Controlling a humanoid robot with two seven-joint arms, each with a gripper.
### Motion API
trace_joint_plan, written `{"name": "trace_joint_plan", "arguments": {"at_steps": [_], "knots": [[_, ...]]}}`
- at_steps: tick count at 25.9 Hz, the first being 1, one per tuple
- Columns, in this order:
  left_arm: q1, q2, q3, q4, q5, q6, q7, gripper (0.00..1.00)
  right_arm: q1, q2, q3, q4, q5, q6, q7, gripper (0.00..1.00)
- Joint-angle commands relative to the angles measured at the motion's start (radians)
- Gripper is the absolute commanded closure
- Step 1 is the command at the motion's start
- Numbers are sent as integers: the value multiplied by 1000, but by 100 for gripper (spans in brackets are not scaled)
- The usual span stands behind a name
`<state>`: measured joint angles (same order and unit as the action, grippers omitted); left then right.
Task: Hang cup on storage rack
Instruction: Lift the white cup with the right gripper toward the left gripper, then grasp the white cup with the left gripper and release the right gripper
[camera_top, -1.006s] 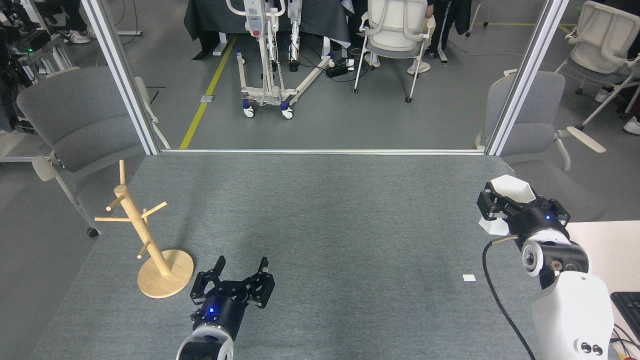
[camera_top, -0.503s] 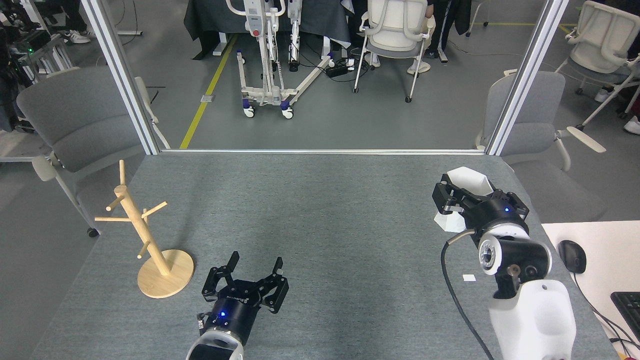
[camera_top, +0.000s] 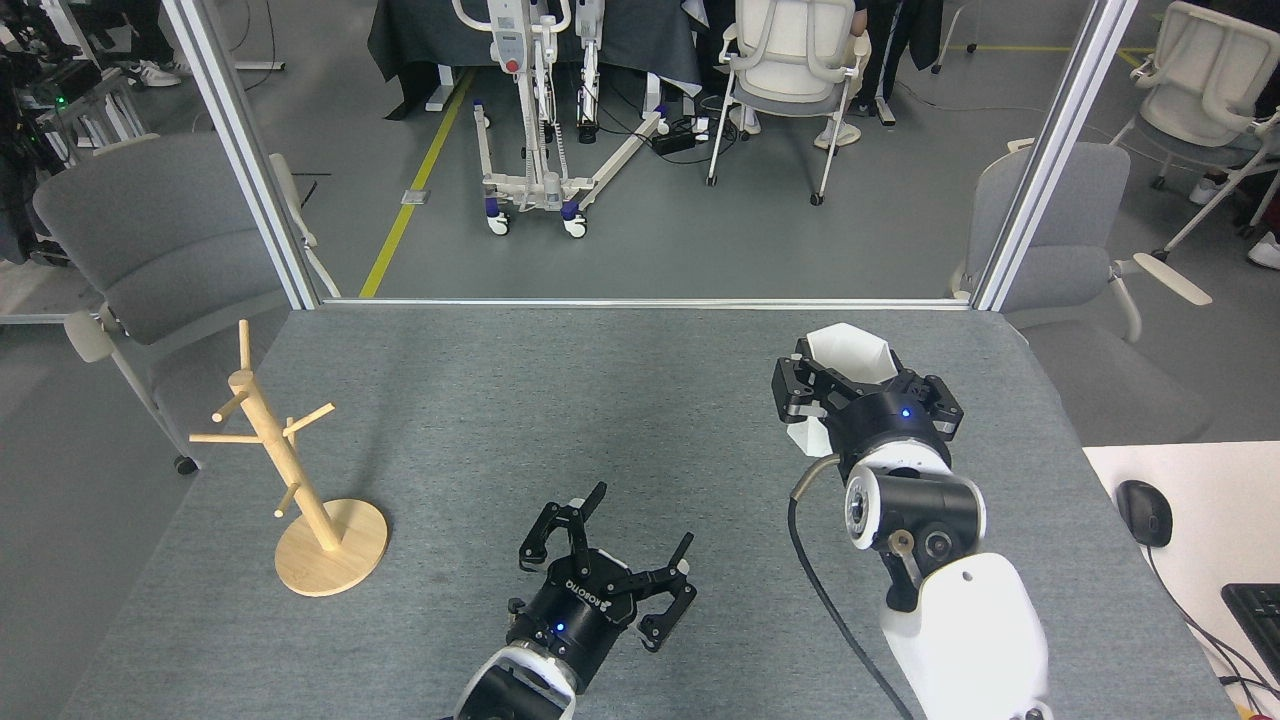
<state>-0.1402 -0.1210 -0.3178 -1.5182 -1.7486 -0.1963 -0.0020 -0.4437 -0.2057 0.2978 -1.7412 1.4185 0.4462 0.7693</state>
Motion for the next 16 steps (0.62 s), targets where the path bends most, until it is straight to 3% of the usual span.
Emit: {"name": "trace_joint_plan", "arguments": {"at_steps": [1,9,16], "knots": [[-55,-6,-7,3,-2,-18,-81,1,6,14,41,12,14,5,-1,92],[-81,-14,-84,10,11,-64,-157,1,8,22,101,57,16,2,-1,94],[-168,-17,-127,113,84,-68,-230,1,25,51,133,72,14,-9,-1,95]]}}
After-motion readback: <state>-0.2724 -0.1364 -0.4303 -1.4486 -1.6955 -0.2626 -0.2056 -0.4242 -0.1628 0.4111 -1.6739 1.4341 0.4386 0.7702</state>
